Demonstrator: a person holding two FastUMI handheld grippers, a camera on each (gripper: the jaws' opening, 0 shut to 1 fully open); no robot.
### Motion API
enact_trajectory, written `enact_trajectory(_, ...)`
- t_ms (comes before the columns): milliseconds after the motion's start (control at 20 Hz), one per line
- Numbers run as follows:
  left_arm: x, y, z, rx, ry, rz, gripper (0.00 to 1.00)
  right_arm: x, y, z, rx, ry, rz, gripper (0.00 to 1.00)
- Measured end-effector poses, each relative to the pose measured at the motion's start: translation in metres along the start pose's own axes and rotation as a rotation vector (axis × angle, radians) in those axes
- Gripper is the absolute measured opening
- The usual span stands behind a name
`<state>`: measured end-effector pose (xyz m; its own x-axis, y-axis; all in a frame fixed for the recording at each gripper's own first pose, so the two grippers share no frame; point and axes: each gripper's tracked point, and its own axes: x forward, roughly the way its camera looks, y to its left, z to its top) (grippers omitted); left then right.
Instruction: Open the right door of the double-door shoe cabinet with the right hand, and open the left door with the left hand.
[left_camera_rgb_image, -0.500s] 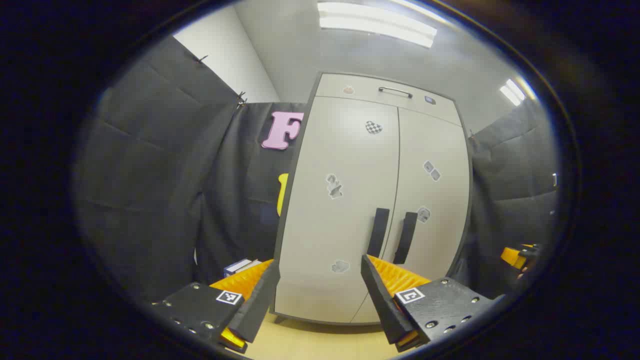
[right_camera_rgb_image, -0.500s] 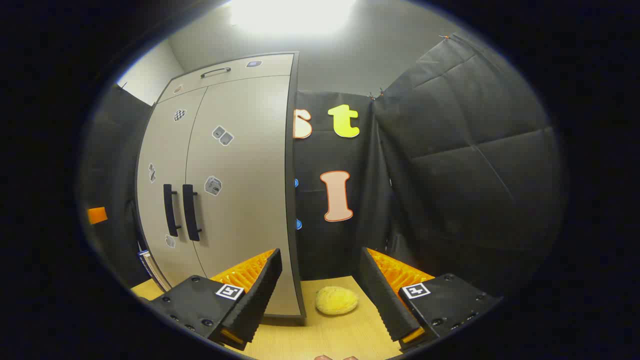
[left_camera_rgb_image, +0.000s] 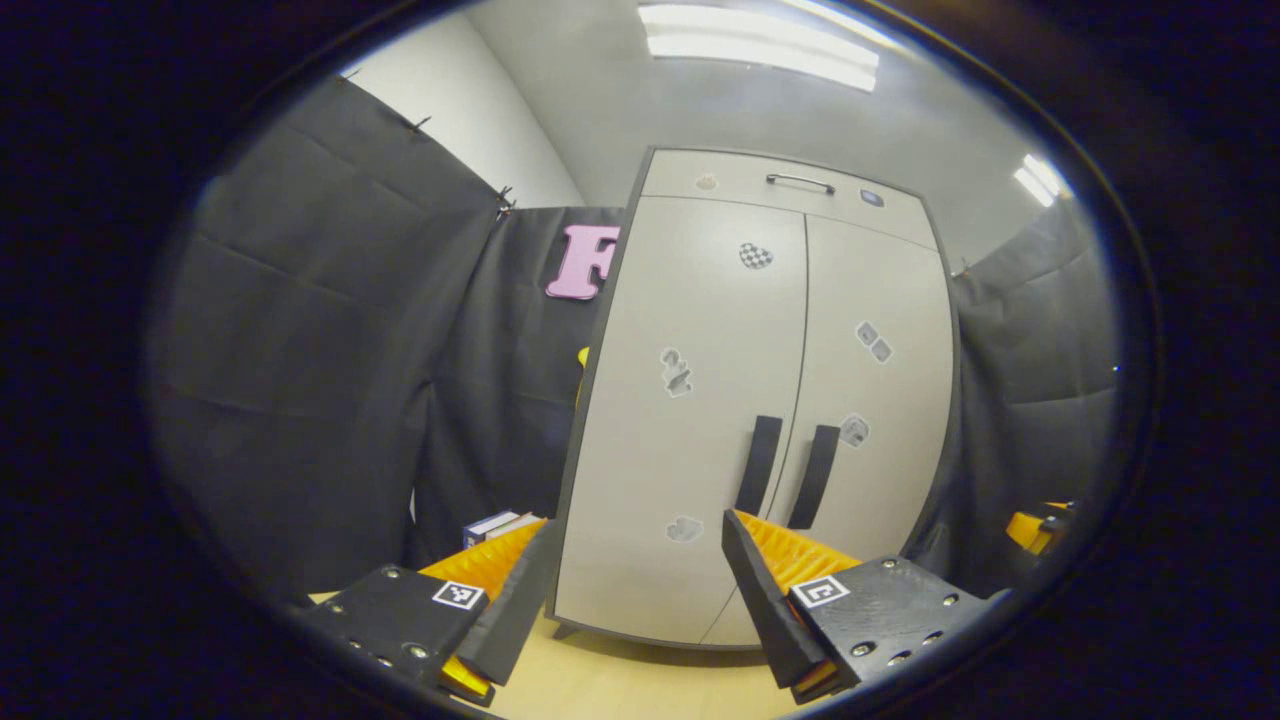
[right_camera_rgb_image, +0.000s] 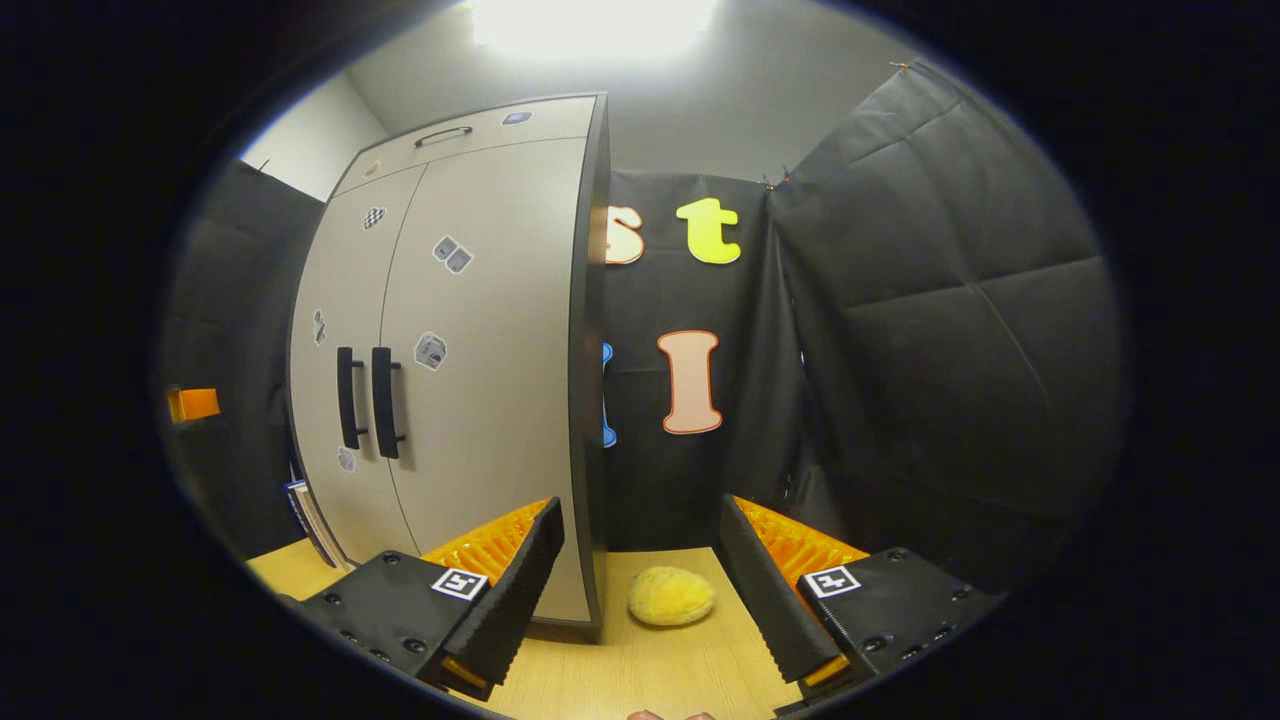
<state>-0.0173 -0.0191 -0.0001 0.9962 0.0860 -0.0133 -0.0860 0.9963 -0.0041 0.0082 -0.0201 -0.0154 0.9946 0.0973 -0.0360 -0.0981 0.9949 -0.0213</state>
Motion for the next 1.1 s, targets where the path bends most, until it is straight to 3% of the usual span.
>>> enact_trajectory(100,-0.006,-0.003,-0.001,0.012,0.01,0.022,0.94,0.002,-0.002,-0.003,0.015,0.006,0.028,0.99)
enact_trajectory(400,-0.025,-0.015,-0.015,-0.013,0.074,0.043,0.95,-0.001,-0.009,-0.023,0.038,0.036,0.063,0.94)
enact_trajectory(650,-0.024,-0.002,-0.026,0.05,0.099,0.009,0.95,-0.009,0.002,-0.037,0.074,0.091,0.02,0.98)
enact_trajectory(950,-0.011,0.034,-0.04,0.188,0.116,-0.093,0.95,-0.011,0.061,-0.012,0.059,0.081,0.002,0.98)
enact_trajectory(1100,-0.008,0.048,-0.049,0.142,0.117,-0.136,0.95,-0.001,0.102,0.016,0.045,0.04,0.016,0.98)
